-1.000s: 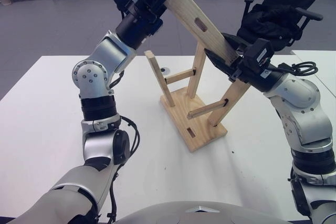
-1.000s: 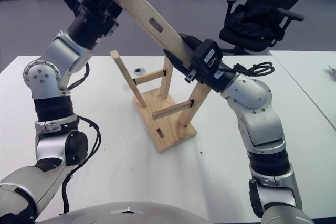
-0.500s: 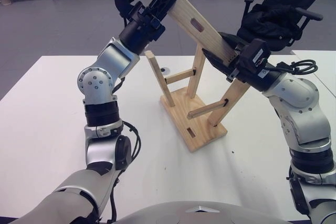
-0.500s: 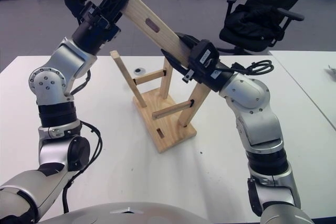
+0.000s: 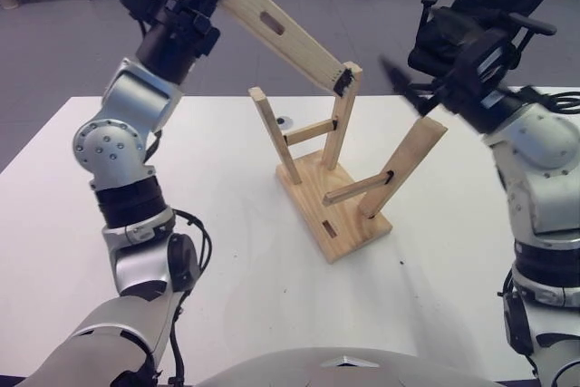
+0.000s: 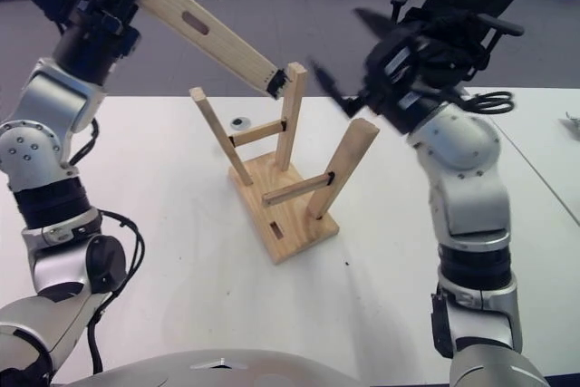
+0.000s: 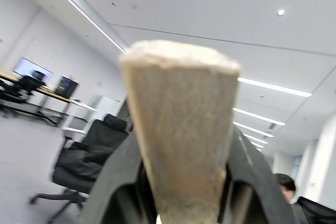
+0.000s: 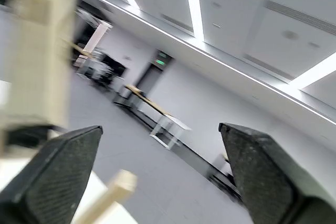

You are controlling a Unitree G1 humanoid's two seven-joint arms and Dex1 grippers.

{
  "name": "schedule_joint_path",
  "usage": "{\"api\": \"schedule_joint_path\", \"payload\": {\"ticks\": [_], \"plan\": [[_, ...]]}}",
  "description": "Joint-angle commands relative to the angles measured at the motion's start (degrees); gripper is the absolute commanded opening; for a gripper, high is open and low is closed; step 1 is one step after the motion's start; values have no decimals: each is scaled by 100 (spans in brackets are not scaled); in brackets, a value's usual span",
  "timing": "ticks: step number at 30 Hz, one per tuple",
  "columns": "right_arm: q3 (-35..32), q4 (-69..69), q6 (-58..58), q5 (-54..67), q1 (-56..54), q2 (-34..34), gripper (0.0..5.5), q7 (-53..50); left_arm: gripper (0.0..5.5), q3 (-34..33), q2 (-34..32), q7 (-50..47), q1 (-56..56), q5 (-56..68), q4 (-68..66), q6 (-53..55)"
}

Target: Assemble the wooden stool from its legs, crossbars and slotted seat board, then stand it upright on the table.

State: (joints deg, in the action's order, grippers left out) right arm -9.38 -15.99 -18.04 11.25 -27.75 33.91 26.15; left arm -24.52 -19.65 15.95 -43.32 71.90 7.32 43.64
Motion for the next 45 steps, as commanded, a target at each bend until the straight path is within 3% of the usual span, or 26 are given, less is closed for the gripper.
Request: {"api": "schedule_joint_path", "payload": {"ticks": [1, 8, 15, 21, 25, 33, 39, 45], "plan": [[41, 1174, 156, -444, 806, 93, 414, -82, 103, 357, -375, 149, 797, -365, 838, 172], [1516, 2329, 1458, -1421, 2350, -119, 414, 410, 103, 558, -618, -287, 2251, -538, 1854, 437], [2088, 873, 1096, -1050, 3170, -274, 414, 1085, 103, 139, -591, -1668, 3162, 277, 1985, 698], [2552, 629, 903, -1187, 3095, -840, 414, 957, 103, -199, -529, -2815, 3798, 518, 1935, 656], [2642, 695, 877, -1286, 2912, -1039, 414, 842, 103, -162, -333, -3397, 4111, 705, 2069, 485], [2633, 670, 909, -1357, 2882, -1075, 414, 830, 103, 400, -347, -3607, 4371, -349, 2389, 205], [2688, 511, 864, -1302, 2961, -1215, 414, 783, 103, 770, -66, -4556, 4634, -221, 3307, 112], [2599, 431, 786, -1315, 3047, -1197, 414, 695, 103, 1192, -285, -4276, 4982, -1132, 3438, 21]]}}
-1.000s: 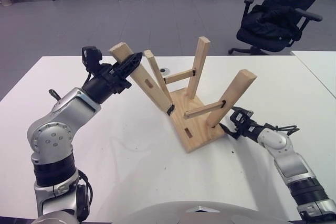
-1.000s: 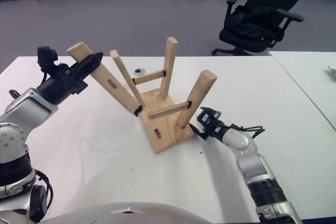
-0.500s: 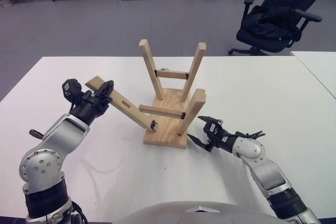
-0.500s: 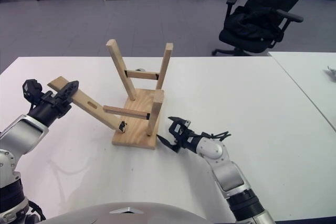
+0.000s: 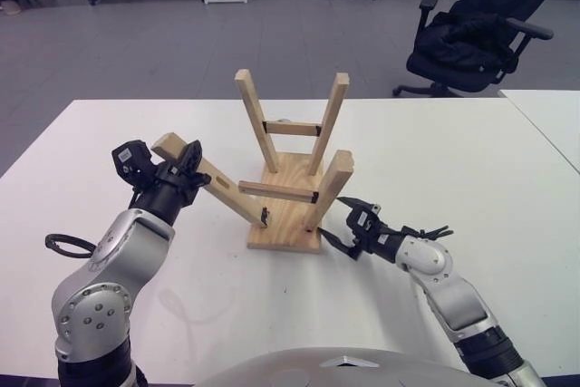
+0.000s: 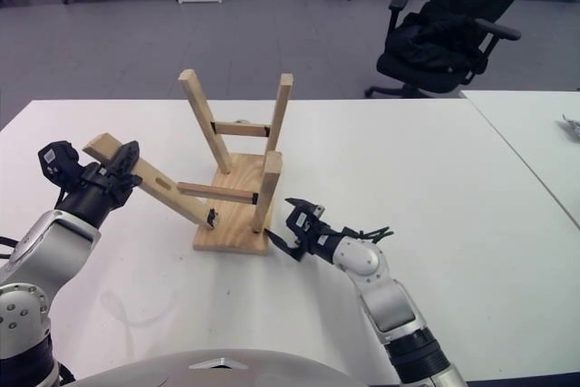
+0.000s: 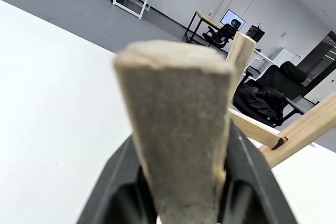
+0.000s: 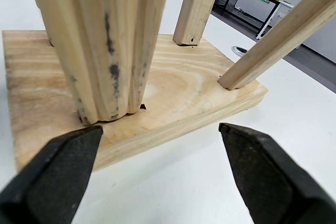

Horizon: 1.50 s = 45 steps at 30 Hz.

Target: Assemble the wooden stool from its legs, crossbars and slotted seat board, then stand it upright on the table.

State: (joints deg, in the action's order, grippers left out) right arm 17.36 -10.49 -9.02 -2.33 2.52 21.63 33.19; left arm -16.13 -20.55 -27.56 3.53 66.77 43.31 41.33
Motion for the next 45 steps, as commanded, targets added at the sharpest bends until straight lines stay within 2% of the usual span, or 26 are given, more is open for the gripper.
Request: {"api": "schedule_joint_path", "payload": {"ticks": [1, 7, 14, 16, 19, 21, 23, 25, 28, 29, 31, 33, 41, 43, 45], "plan": [[-76, -147, -126, 78, 17, 27, 414, 16, 103, 485, -214, 141, 330, -827, -185, 241], [-79, -338, -248, 169, 11, 5, 414, 65, 103, 1236, -351, 511, 459, -2064, -16, 95], [-395, -757, -646, 351, 150, -2, 414, -186, 103, 1283, -219, 708, 719, -2565, 140, -62], [-825, -1337, -961, 563, 344, 101, 414, -278, 103, 1306, -169, 730, 629, -2653, 118, -55], [-2202, -2652, -1991, 2210, 329, 2, 414, -432, 103, 1324, -101, 757, 627, -2830, 125, -67], [-3184, -3246, -2543, 3703, -360, -63, 414, -989, 103, 1350, -61, 773, 645, -2951, 125, -59], [-3273, -3569, -3006, 4395, -1610, -165, 414, -1804, 103, 1355, -35, 771, 598, -3035, 84, -33], [-2369, -3679, -3702, 4085, -2785, -351, 414, -2477, 103, 1353, 12, 742, 533, -3115, 26, 23], [-405, -3110, -4636, 2767, -4086, -296, 414, -3185, 103, 1450, 119, 694, 319, -3240, -112, 67], [126, -2804, -4801, 2375, -4424, -260, 414, -3259, 103, 1500, 144, 697, 238, -3294, -165, 79], [1597, -2242, -4716, 1193, -5205, 246, 414, -3003, 103, 1571, 188, 731, 101, -3411, -254, 115], [2478, -1985, -4744, 762, -5566, 243, 414, -2656, 103, 1603, 233, 745, 51, -3463, -347, 152], [4584, -909, -4422, -446, -5629, 366, 414, -1266, 103, 1653, 554, 805, 70, -3628, -443, 172], [4900, -486, -4200, -683, -5386, 310, 414, -1045, 103, 1699, 582, 901, 31, -3663, -456, 130], [4901, -450, -3985, -753, -5037, 244, 414, -860, 103, 1843, 525, 1100, -23, -3678, -437, 170]]}}
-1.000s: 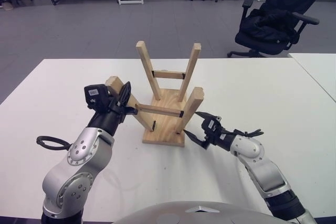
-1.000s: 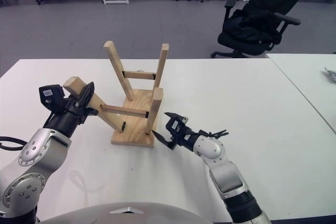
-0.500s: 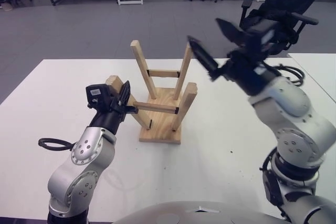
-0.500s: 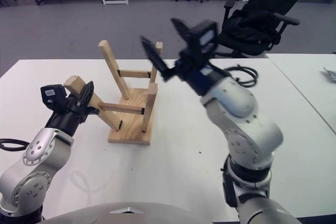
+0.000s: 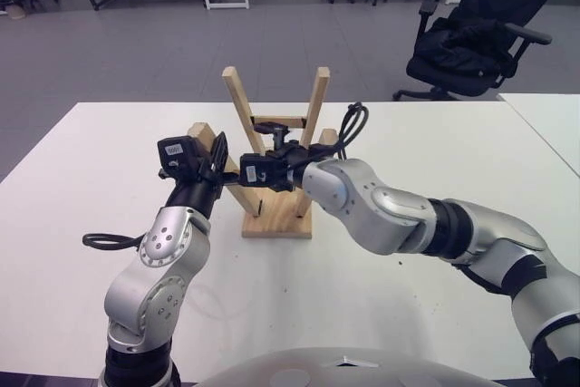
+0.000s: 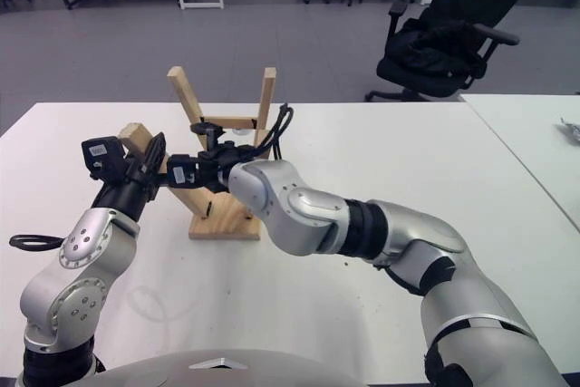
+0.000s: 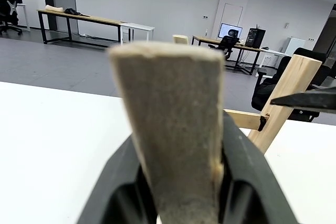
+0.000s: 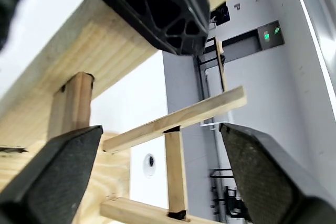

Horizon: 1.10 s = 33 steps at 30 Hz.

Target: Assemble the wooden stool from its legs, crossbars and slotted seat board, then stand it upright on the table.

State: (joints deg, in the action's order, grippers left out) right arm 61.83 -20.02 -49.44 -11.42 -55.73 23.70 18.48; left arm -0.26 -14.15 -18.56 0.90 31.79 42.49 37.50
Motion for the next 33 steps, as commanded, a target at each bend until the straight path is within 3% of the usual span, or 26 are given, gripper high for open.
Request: {"api": "schedule_joint_path", "payload": {"ticks": [1, 8, 12, 17, 21, 23, 26, 28, 30, 33], "plan": [[390, 459, 130, 149, 934, -9, 414, 654, 103, 346, -148, 301, 228, -207, -346, 581], [-163, 477, 634, -369, 1445, 142, 414, 778, 103, 812, -34, 816, -32, -181, -627, 679], [-771, 679, 1128, -615, 1558, 343, 414, 773, 103, 449, -60, 947, -13, 71, -466, 822], [-2276, 726, 2131, -621, 1415, 477, 414, 508, 232, -988, 286, 1092, -1095, 2076, -33, 545], [-3649, 406, 2538, -237, 1006, 319, 414, 481, 316, -1921, -832, 1733, -2267, 3356, -338, 602], [-4734, 228, 2315, 582, 859, 62, 414, 577, 359, -2073, -1335, 2215, -2941, 3316, -1048, 499], [-6590, 639, 1737, 2403, 664, -197, 414, 858, 382, -1670, -1522, 2747, -3967, 2834, -2344, 422], [-7171, 983, 1025, 3317, 1080, -437, 414, 994, 382, -1171, -1393, 3072, -3813, 2510, -2675, 467], [-7099, 1207, 488, 3780, 2120, -770, 414, 1098, 382, -180, -1374, 3557, -3160, 1566, -3020, 188], [-6348, 1545, 457, 3525, 2990, -940, 414, 1040, 382, 1124, -1258, 4208, -2343, 371, -3754, -383]]}}
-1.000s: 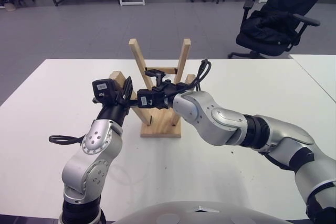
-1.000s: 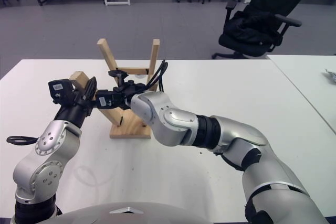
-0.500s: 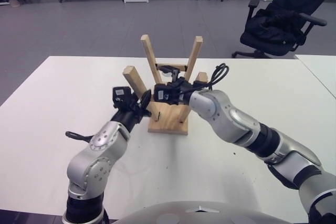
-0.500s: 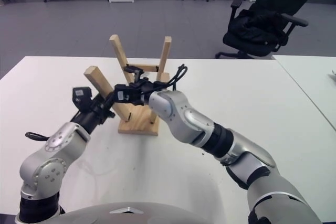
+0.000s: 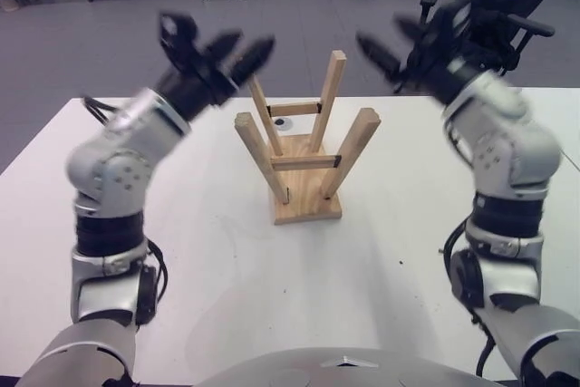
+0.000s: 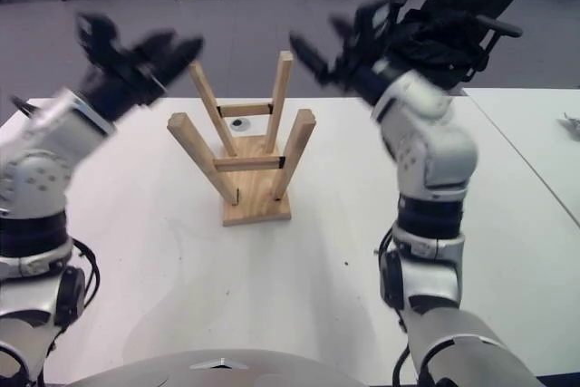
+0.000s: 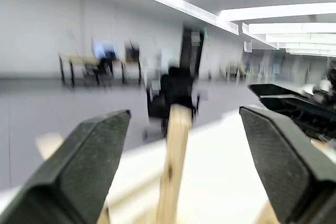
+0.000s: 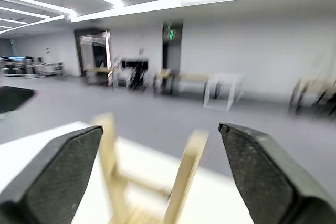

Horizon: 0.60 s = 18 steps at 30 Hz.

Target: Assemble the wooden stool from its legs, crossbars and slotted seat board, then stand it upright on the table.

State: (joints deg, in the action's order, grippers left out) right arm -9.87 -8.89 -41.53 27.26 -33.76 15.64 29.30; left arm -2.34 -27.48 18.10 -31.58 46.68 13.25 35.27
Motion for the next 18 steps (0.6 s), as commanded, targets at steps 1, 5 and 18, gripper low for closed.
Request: {"api": "schedule_joint_path", "payload": {"ticks": [1, 5, 18], "plan": [[925, 477, -336, -378, 821, -197, 414, -151, 382, 1713, 112, 747, 895, -1695, -1441, -621], [609, 234, -423, 74, 392, -357, 414, -399, 382, 1302, 576, 1001, -188, -1583, -2051, -822], [-1322, 439, -682, 1904, -3525, 1089, 414, -605, 382, -1413, -761, 729, -3972, 241, -1378, 709]]}}
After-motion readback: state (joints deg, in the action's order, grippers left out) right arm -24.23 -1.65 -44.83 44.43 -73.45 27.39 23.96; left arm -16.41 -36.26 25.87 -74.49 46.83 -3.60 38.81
